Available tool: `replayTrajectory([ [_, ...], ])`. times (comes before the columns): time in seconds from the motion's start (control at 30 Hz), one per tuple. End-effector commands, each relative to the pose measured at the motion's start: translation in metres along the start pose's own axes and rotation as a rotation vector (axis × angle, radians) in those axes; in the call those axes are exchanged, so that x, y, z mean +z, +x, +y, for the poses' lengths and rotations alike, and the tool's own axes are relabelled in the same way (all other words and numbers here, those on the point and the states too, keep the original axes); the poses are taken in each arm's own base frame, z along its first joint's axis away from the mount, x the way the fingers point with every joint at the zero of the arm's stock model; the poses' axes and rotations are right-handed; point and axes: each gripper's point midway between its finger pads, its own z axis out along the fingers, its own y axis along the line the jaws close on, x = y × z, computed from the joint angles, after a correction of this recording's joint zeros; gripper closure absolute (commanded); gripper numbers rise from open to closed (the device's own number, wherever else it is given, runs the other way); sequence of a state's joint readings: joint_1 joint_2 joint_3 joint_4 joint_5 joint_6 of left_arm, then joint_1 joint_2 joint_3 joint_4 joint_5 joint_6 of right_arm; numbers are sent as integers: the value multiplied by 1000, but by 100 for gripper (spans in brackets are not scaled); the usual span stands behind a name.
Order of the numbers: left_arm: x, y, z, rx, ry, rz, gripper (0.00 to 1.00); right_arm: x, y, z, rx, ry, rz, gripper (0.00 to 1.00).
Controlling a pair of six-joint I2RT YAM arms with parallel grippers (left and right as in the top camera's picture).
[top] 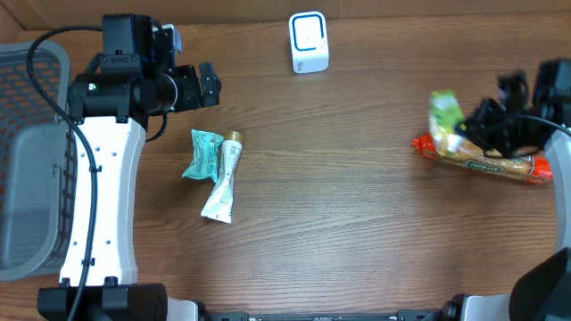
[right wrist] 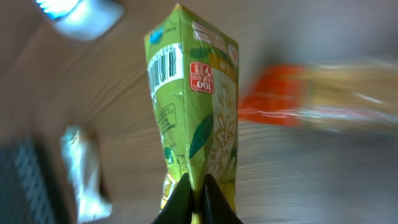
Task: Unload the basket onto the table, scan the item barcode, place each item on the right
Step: 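Carry the tea pouch right and set it beside the spaghetti pack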
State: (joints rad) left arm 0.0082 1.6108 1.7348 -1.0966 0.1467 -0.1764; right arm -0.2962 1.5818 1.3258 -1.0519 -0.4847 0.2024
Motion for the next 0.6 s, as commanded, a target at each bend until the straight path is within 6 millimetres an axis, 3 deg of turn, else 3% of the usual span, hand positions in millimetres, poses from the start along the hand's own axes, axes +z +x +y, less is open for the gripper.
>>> replayTrajectory([
  [0.0, -3, -3, -3, 27, 10, -11, 1, 9, 0, -55, 325, 115, -59, 96],
  [0.1, -3, -3, -3, 27, 10, -11, 1, 17, 13, -92, 584, 185, -79, 96],
  [0.2, -3, -3, -3, 27, 10, -11, 0, 18, 21, -113, 740, 247, -101, 96],
  [0.47, -3, -3, -3, 27, 10, -11, 1, 11, 19, -129, 761, 332, -154, 97],
  [0.57, -3, -3, -3, 27, 10, -11, 0, -3, 15, -138, 810, 398, -232, 97],
])
